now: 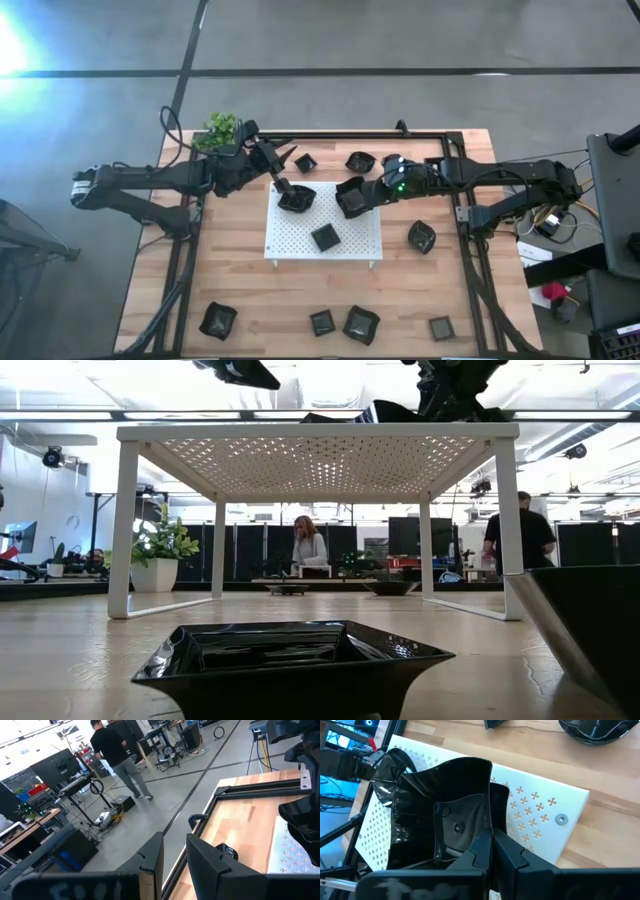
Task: Pick & Place Mini shaped plates
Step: Stack the black distorted square plate on top of the black distorted square plate on the shelf
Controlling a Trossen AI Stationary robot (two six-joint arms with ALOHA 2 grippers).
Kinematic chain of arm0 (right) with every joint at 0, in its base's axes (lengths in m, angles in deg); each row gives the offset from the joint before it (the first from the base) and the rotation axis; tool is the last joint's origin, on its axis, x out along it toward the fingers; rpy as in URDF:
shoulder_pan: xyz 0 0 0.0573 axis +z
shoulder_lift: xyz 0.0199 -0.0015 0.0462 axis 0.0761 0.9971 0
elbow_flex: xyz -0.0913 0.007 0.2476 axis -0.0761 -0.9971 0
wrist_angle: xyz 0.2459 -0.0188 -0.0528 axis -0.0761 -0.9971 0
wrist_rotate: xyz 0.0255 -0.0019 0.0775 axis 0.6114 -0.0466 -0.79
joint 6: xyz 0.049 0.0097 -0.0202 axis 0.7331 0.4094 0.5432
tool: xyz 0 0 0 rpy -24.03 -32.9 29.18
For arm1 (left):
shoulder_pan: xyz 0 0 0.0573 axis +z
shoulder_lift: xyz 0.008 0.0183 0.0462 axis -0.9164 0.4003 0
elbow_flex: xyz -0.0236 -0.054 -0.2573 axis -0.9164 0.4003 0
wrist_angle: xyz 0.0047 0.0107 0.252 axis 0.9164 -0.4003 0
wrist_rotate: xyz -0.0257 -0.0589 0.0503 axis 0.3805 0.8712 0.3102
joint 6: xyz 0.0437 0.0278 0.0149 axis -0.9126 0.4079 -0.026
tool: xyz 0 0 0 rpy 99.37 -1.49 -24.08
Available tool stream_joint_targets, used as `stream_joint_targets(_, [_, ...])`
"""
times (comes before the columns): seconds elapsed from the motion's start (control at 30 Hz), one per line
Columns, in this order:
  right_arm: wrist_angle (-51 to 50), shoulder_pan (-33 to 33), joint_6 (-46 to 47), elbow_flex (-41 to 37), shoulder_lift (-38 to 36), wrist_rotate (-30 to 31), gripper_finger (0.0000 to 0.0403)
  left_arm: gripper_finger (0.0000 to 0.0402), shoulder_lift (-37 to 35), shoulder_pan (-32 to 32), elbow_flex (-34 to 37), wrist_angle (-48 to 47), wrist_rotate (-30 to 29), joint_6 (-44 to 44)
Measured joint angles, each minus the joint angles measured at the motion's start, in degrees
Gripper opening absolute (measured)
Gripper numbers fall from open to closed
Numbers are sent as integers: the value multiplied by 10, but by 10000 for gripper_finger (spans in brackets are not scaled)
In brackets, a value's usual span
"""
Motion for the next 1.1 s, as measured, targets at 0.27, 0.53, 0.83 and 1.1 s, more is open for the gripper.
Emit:
stream_joint_targets(0.27, [1,0,1,0,0,0,9,79,0,0,0,-2,0,0])
stream_joint_targets(0.53, [1,0,2,0,-1,-1,10,79,0,0,0,-7,0,0])
stream_joint_targets(0.83, [1,0,13,0,-1,-1,68,79,0,0,0,-9,1,0])
stream_joint_targets(1.1, [3,0,12,18,-2,-1,102,79,0,0,0,-9,1,0])
